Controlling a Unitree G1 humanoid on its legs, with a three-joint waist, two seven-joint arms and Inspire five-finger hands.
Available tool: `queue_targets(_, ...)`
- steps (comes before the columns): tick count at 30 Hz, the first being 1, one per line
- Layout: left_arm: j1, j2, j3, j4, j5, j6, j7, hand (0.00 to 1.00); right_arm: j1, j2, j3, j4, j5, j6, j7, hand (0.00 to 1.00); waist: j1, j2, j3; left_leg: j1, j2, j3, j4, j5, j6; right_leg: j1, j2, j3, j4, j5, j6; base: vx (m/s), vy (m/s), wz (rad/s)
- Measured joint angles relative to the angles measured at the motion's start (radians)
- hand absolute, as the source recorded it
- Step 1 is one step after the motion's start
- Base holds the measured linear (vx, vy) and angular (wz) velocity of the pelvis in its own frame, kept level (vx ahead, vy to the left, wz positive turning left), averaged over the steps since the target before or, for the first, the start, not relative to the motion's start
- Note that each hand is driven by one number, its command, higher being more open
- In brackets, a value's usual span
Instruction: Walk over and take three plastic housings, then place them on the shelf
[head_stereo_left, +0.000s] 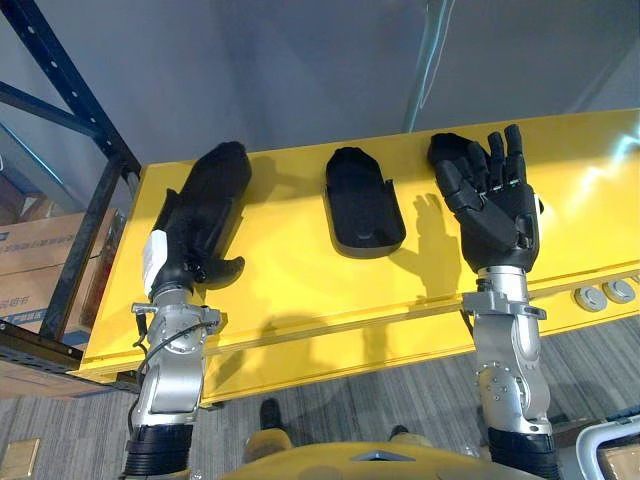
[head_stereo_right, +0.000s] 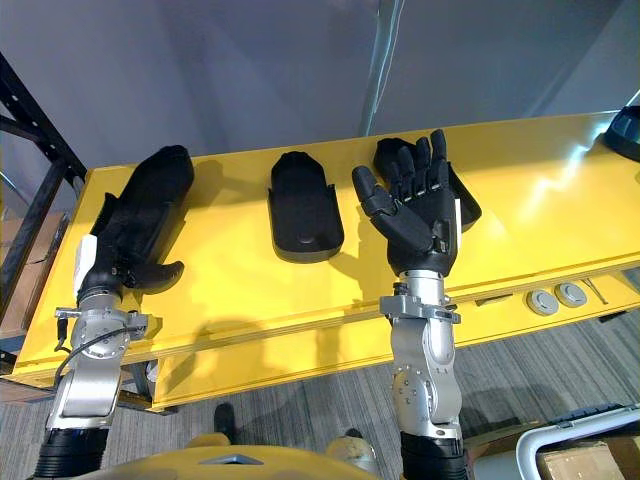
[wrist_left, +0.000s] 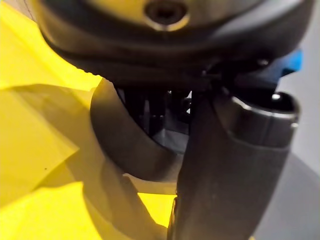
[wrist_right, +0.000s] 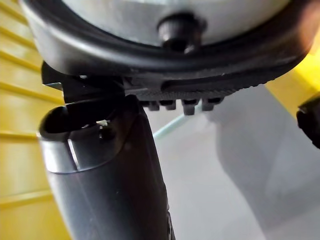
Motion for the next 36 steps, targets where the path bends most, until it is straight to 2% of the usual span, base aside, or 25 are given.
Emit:
queue_targets(2,-0.01,-0.004,0.008,0.015,-0.084,-0.005,0.079,1.0,0.0,0.002,0.0,0.0,0.0,0.0,0.0,1.0,0.0,0.0,0.004,0.001,0.0,0.0,0.0,0.0,0.0,0.001,0.0,0.001,0.0,0.0,0.0,0.0,0.0,0.0)
queue_targets(5,-0.005,-0.013,0.017,0.014,-0.154,-0.041,0.141,1.0,0.001,0.008,0.001,0.0,0.0,-0.002,0.0,1.0,0.001,0.0,0.012,0.002,0.0,0.0,0.0,0.0,0.0,0.001,0.0,0.001,0.0,0.0,0.0,0.0,0.0,0.0)
queue_targets(11,0.027,-0.042,0.05,-0.031,-0.278,-0.131,0.159,1.0,0.004,0.012,0.004,0.0,-0.002,-0.005,-0.001,1.0,0.001,-0.01,0.02,0.002,0.0,0.0,0.0,0.0,0.0,0.002,0.0,0.0,0.0,0.0,-0.001,0.0,0.0,0.0)
queue_targets(16,0.083,-0.072,0.048,-0.116,-0.349,-0.171,0.101,1.0,0.006,0.035,0.008,0.0,-0.003,-0.006,-0.001,1.0,0.003,-0.018,0.025,0.002,-0.001,-0.004,0.0,-0.001,0.0,0.007,0.0,-0.007,0.0,-0.001,-0.002,0.0,0.0,0.02)
queue_targets(26,0.134,-0.08,0.047,-0.186,-0.364,-0.174,-0.014,1.0,0.036,0.038,0.015,0.0,-0.002,-0.007,-0.005,1.0,0.003,-0.017,0.025,-0.001,-0.001,-0.012,0.0,-0.001,0.0,0.011,0.001,-0.022,0.0,-0.01,-0.009,0.0,0.0,0.02)
queue_targets(36,0.134,-0.074,0.038,-0.204,-0.33,-0.171,-0.124,1.0,0.036,0.037,0.021,0.0,-0.002,-0.007,-0.009,1.0,0.0,-0.006,0.018,-0.003,-0.001,-0.013,0.0,0.003,-0.001,0.011,0.002,-0.022,0.001,-0.011,-0.015,0.0,-0.001,0.0)
